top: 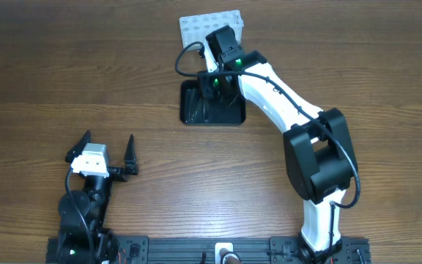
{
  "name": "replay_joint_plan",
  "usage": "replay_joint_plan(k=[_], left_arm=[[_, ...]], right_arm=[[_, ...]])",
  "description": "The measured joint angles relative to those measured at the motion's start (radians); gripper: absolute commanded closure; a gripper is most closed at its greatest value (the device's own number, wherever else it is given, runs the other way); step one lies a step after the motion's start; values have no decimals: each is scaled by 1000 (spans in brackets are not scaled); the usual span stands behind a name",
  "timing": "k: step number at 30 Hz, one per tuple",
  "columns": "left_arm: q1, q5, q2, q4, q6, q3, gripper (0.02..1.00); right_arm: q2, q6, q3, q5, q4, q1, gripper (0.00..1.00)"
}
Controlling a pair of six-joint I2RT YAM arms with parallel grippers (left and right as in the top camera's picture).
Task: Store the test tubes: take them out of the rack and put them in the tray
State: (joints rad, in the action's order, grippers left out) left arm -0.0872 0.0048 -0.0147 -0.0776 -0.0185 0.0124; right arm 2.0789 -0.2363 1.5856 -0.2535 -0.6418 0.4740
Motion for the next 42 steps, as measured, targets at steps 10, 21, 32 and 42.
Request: replay_joint_plan(k=[10, 21, 32, 42], left_arm=[[0, 0, 0, 0, 0, 0, 20], [0, 0, 0, 0, 0, 0, 20], [0, 0, 0, 0, 0, 0, 18], [0, 0, 0, 0, 0, 0, 18]], right_arm=[[4, 0, 0, 0, 8, 1, 656], [-28, 70, 31, 60, 46, -51, 426], [-103, 171, 85, 436, 421, -66, 272], [74, 222, 85, 598, 550, -72, 106]])
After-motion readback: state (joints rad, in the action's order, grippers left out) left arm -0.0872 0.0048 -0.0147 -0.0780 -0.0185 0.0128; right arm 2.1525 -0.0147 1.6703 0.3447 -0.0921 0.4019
